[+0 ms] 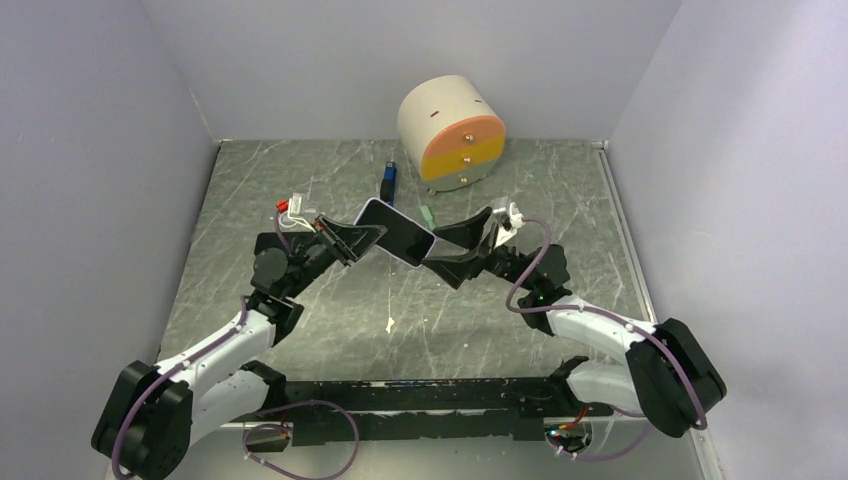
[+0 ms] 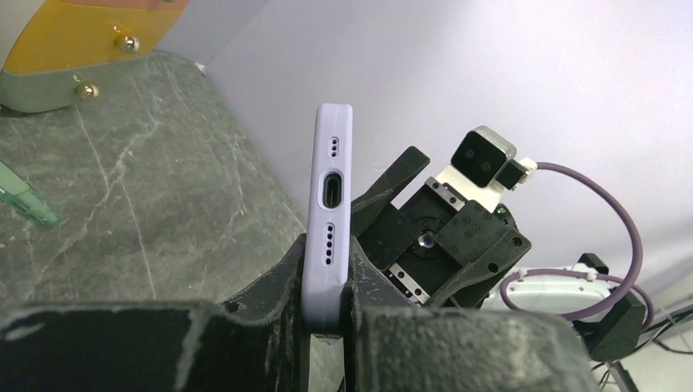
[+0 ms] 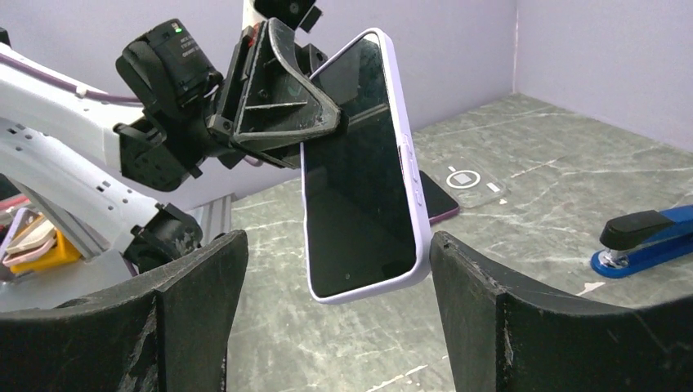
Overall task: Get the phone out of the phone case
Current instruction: Pick up the phone at the center of the board, then remove the phone case from the phone.
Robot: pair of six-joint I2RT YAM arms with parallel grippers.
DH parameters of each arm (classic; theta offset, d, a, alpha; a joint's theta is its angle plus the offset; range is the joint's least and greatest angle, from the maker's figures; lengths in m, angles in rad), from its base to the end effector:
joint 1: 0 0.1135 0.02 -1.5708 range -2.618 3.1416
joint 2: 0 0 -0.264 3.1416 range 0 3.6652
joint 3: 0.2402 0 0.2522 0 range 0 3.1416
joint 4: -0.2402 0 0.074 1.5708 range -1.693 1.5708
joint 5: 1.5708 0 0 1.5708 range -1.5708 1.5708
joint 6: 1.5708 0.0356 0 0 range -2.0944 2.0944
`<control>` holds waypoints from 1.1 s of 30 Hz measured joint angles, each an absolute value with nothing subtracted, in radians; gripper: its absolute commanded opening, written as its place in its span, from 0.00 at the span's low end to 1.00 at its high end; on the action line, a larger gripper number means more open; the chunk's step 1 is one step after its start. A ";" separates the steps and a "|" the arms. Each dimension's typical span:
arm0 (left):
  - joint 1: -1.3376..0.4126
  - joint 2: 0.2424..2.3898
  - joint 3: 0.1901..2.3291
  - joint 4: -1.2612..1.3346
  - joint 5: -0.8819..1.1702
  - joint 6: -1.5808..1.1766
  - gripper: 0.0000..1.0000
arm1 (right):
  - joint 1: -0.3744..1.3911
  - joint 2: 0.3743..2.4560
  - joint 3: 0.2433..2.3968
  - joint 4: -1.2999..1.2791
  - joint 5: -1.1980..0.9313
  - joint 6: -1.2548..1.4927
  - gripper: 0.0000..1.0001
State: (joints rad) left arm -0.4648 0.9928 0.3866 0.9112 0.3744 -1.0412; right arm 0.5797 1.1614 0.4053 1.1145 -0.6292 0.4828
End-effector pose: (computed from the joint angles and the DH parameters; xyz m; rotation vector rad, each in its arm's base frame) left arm 0.1850 -0.1073 0.2765 -0.0514 1.4489 -1.5026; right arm 0.1814 0.1438 0.2673 -0.6538 1.2338 1.2784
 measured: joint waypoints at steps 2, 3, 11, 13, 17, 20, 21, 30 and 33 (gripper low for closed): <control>-0.463 0.998 0.383 0.925 0.364 -1.060 0.03 | 0.577 1.185 0.415 1.139 -0.632 0.499 0.83; -0.462 1.000 0.381 0.933 0.360 -1.069 0.03 | 0.576 1.197 0.419 1.153 -0.633 0.507 0.83; -0.461 0.999 0.380 0.966 0.341 -1.097 0.03 | 0.579 1.228 0.425 1.215 -0.617 0.540 0.84; -0.463 0.980 0.380 0.965 0.329 -1.097 0.02 | 0.588 1.223 0.405 1.204 -0.607 0.545 0.85; -0.464 0.915 0.380 0.953 0.296 -1.089 0.02 | 0.596 1.171 0.344 1.163 -0.550 0.543 0.87; -0.464 0.881 0.380 0.952 0.277 -1.084 0.02 | 0.595 1.126 0.332 1.128 -0.520 0.531 0.86; -0.464 0.878 0.380 0.952 0.273 -1.084 0.02 | 0.595 1.121 0.333 1.124 -0.522 0.528 0.85; -0.464 0.918 0.380 0.962 0.276 -1.100 0.03 | 0.623 1.225 0.399 1.171 -0.640 0.556 0.80; -0.464 0.942 0.380 0.970 0.288 -1.120 0.03 | 0.631 1.258 0.426 1.203 -0.667 0.572 0.78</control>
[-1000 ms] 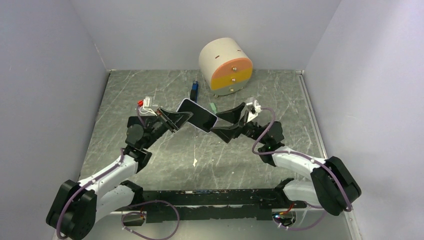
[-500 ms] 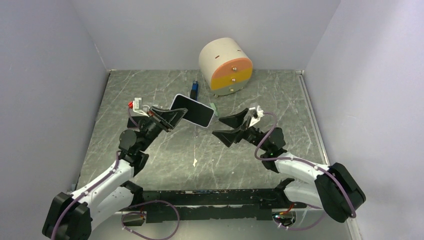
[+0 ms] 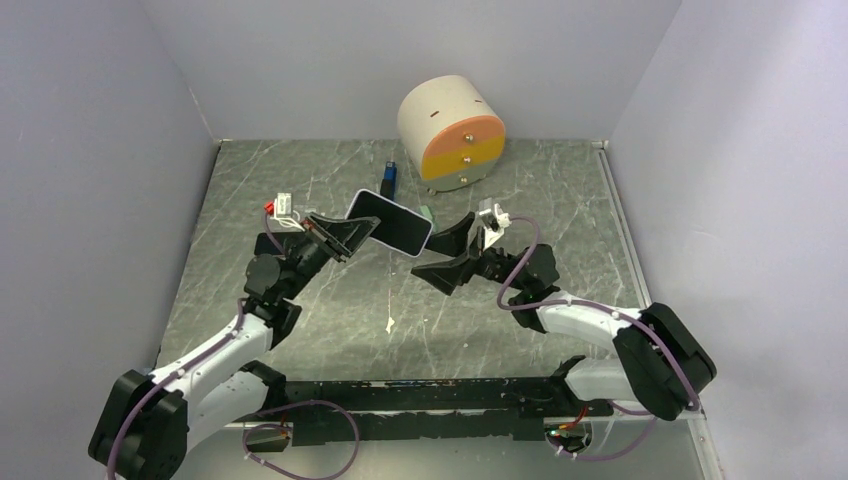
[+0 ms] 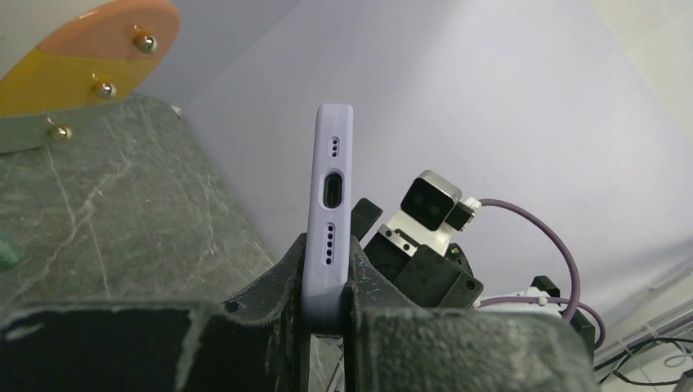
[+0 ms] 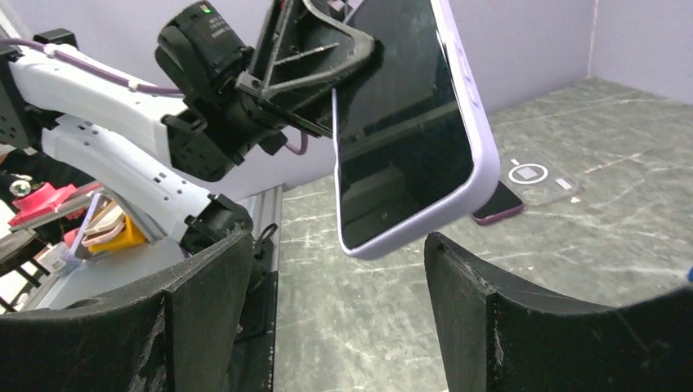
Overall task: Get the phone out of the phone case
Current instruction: Remove the phone case from the phone.
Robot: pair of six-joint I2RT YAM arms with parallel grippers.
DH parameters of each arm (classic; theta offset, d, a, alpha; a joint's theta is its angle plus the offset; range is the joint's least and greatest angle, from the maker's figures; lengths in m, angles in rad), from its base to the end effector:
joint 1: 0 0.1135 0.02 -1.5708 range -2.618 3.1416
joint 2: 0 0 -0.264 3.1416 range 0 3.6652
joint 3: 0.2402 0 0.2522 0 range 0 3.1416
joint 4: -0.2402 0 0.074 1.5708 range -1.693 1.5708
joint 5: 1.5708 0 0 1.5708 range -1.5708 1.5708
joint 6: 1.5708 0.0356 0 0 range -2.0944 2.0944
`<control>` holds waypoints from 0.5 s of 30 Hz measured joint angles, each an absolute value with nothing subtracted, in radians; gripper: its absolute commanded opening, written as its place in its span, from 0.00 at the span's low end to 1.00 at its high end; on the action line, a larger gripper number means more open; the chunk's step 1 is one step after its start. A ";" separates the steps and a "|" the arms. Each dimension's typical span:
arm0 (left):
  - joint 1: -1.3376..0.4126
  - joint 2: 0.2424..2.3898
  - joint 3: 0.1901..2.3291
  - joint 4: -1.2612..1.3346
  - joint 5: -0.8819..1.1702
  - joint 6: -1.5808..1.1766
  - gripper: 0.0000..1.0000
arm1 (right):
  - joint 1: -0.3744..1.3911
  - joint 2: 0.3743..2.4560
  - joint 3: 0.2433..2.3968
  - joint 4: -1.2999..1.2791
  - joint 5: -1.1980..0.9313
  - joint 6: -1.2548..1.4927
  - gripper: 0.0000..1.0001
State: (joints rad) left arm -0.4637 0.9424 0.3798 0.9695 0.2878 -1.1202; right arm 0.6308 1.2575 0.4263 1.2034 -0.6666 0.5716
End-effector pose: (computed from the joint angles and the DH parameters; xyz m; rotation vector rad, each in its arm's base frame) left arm 0.1773 -0.1000 0.2900 -0.1483 1.3245 -1.5404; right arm 0.1833 0.1611 0.2612 -0.6796 1.2480 1.4114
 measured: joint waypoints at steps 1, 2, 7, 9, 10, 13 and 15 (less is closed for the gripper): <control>-0.464 0.950 0.380 0.974 0.292 -1.126 0.02 | 0.632 1.264 0.434 1.213 -0.674 0.575 0.76; -0.464 0.958 0.380 0.982 0.294 -1.134 0.03 | 0.632 1.272 0.442 1.224 -0.682 0.580 0.75; -0.464 0.987 0.380 1.031 0.298 -1.176 0.02 | 0.631 1.302 0.471 1.260 -0.706 0.598 0.65; -0.463 0.993 0.380 1.047 0.298 -1.191 0.03 | 0.630 1.310 0.477 1.272 -0.714 0.603 0.60; -0.464 0.994 0.380 1.050 0.298 -1.198 0.02 | 0.630 1.313 0.478 1.277 -0.718 0.605 0.56; -0.464 0.994 0.380 1.052 0.301 -1.216 0.02 | 0.629 1.318 0.478 1.283 -0.727 0.604 0.45; -0.464 0.994 0.380 1.051 0.307 -1.226 0.03 | 0.628 1.321 0.478 1.283 -0.733 0.601 0.39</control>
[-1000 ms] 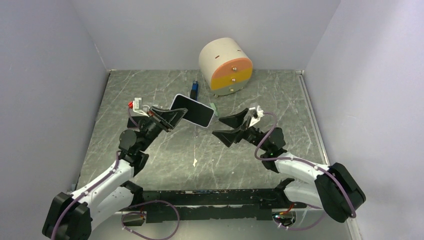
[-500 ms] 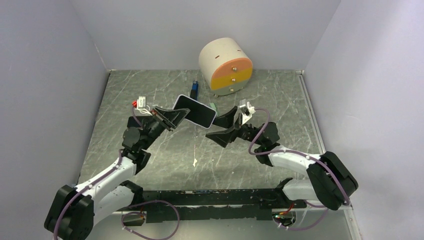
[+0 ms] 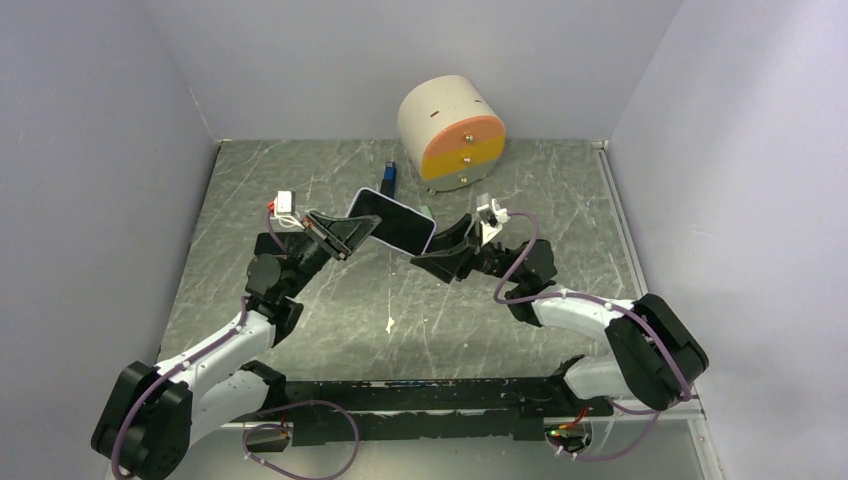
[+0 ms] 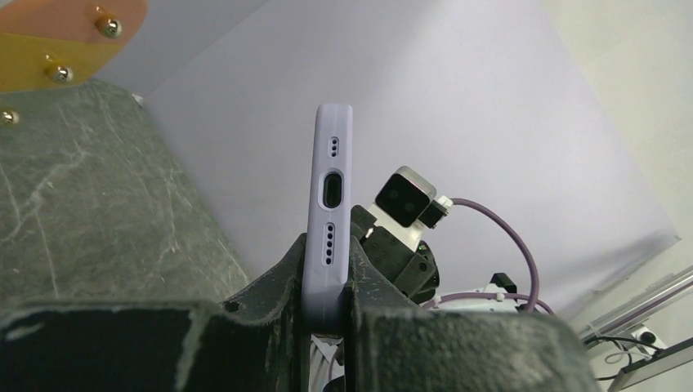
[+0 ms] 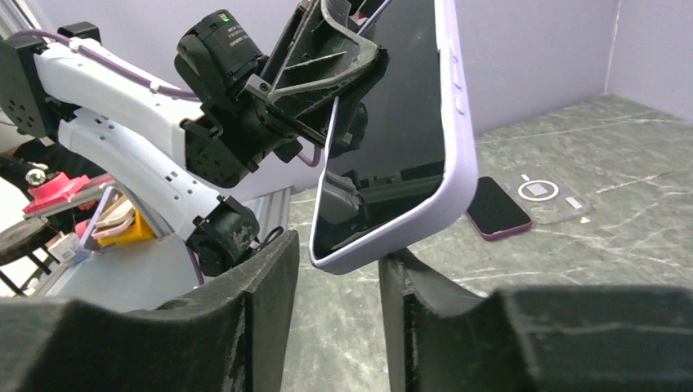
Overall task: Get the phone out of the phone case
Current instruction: Remove the phone case from the phone.
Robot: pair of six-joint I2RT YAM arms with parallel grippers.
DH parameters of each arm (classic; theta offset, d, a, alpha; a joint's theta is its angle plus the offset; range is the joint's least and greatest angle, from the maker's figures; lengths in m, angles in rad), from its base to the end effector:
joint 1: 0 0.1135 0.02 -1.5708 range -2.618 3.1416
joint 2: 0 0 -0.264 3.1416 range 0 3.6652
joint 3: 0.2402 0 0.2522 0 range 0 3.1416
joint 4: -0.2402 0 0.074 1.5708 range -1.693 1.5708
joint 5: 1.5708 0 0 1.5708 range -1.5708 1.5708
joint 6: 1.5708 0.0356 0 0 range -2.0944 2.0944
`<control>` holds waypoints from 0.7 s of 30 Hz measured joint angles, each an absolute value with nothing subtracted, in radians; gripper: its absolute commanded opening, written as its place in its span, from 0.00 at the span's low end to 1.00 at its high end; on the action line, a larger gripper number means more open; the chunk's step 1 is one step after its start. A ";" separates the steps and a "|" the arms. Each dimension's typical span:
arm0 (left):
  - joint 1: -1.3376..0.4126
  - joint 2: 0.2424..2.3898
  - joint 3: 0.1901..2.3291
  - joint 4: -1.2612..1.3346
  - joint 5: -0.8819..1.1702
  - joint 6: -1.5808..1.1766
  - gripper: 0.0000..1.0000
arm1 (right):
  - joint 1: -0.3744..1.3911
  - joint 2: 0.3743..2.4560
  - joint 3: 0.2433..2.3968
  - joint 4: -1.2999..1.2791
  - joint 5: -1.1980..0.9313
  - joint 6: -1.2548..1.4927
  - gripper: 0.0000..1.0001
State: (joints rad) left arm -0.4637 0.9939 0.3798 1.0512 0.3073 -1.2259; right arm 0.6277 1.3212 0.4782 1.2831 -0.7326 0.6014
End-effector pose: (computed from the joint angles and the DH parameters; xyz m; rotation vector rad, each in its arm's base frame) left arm 0.1817 -0.1029 0.2883 -0.1881 1.3120 -1.6454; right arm 0.1911 0.1681 0.2691 -0.7365 1.1827 1.4572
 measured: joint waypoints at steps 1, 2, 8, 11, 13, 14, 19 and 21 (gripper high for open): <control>-0.464 0.994 0.380 1.050 0.310 -1.229 0.03 | 0.627 1.322 0.478 1.282 -0.735 0.599 0.36; -0.464 0.994 0.380 1.050 0.314 -1.235 0.02 | 0.626 1.323 0.478 1.280 -0.736 0.595 0.33; -0.463 0.981 0.382 1.026 0.317 -1.242 0.03 | 0.624 1.323 0.478 1.267 -0.744 0.593 0.15; -0.459 0.977 0.396 0.991 0.329 -1.240 0.02 | 0.624 1.323 0.478 1.259 -0.746 0.581 0.04; -0.452 0.978 0.416 0.955 0.346 -1.235 0.03 | 0.624 1.320 0.478 1.248 -0.746 0.562 0.00; -0.447 0.980 0.431 0.935 0.362 -1.230 0.02 | 0.623 1.317 0.478 1.239 -0.746 0.545 0.00; -0.413 1.023 0.501 0.872 0.461 -1.229 0.03 | 0.620 1.291 0.478 1.186 -0.766 0.447 0.00; -0.398 1.046 0.524 0.855 0.501 -1.234 0.02 | 0.620 1.277 0.481 1.143 -0.777 0.388 0.00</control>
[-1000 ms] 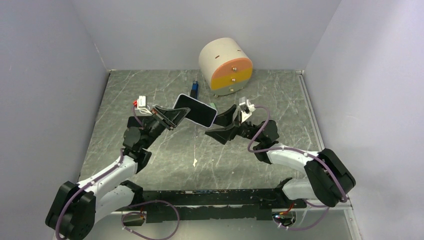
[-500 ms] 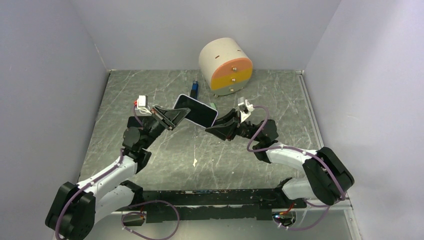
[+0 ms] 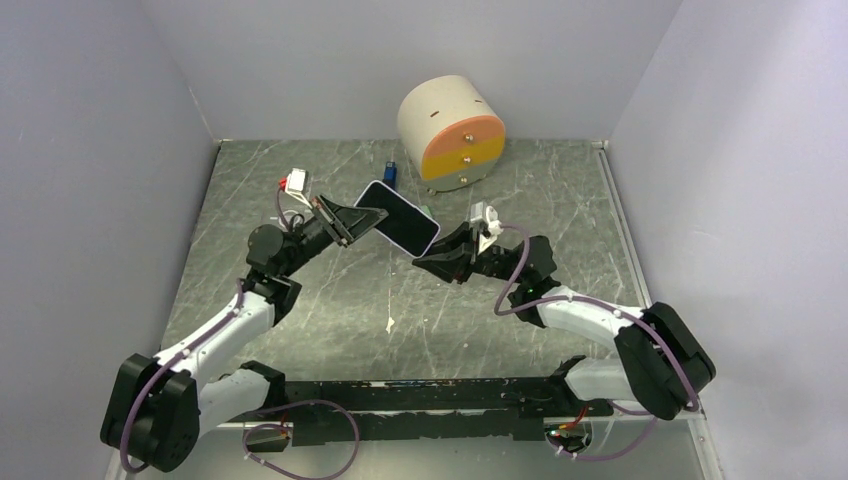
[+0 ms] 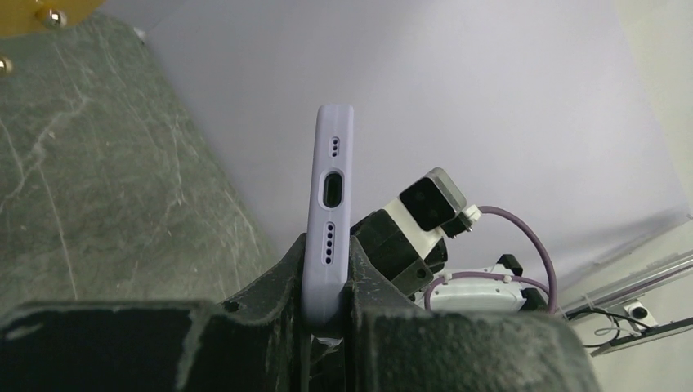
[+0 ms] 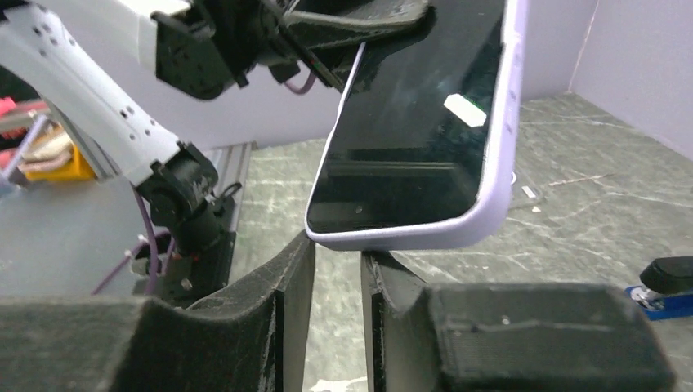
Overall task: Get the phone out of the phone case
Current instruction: Remove the phone case from the phone.
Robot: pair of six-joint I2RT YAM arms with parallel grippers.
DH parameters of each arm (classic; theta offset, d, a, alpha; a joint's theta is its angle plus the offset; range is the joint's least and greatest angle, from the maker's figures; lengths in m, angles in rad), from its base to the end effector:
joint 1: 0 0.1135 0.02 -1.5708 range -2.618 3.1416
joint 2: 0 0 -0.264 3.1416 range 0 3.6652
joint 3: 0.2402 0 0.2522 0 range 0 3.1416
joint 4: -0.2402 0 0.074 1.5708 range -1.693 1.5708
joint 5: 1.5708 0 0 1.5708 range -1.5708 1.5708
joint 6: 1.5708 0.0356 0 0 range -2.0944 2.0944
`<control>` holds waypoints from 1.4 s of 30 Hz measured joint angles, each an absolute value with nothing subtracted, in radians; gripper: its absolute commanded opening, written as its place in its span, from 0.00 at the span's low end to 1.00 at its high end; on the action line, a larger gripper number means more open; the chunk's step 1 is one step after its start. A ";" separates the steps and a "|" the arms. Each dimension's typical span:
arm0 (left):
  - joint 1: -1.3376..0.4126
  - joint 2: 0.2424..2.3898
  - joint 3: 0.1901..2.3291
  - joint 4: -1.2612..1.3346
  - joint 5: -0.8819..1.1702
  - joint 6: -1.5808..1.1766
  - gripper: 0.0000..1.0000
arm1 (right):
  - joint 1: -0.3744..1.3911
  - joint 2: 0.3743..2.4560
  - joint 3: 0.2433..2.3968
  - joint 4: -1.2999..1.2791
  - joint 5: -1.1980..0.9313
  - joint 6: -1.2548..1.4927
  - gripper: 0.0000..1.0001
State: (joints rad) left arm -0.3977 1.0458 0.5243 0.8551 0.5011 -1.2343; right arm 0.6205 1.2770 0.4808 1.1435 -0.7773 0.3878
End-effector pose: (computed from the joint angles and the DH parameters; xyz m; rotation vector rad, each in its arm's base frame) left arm 0.2049 -0.1046 0.3064 -0.1085 1.4815 -1.6756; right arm 0.1899 0.1664 0.2669 -0.8723 1.1602 1.3127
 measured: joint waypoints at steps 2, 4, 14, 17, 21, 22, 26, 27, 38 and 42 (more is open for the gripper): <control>-0.389 1.064 0.542 0.833 0.532 -1.242 0.03 | 0.621 1.267 0.484 1.095 -0.791 0.321 0.00; -0.385 1.078 0.554 0.812 0.555 -1.242 0.02 | 0.621 1.259 0.488 1.043 -0.796 0.266 0.00; -0.342 1.095 0.572 0.788 0.651 -1.237 0.03 | 0.635 1.243 0.504 0.926 -0.813 0.175 0.35; -0.333 1.095 0.571 0.797 0.661 -1.234 0.02 | 0.635 1.243 0.503 0.952 -0.822 0.216 0.49; -0.330 1.097 0.563 0.858 0.662 -1.249 0.03 | 0.635 1.246 0.484 1.058 -0.826 0.305 0.60; -0.330 1.101 0.558 0.880 0.662 -1.256 0.03 | 0.635 1.249 0.479 1.091 -0.828 0.327 0.60; -0.329 1.122 0.541 0.962 0.659 -1.298 0.03 | 0.635 1.279 0.467 1.209 -0.827 0.414 0.60; -0.329 1.126 0.538 0.976 0.658 -1.304 0.02 | 0.635 1.288 0.465 1.237 -0.822 0.435 0.59; -0.327 1.129 0.508 1.047 0.669 -1.359 0.03 | 0.635 1.403 0.463 1.468 -0.785 0.598 0.43; -0.327 1.129 0.500 1.049 0.681 -1.370 0.02 | 0.635 1.419 0.467 1.478 -0.786 0.621 0.31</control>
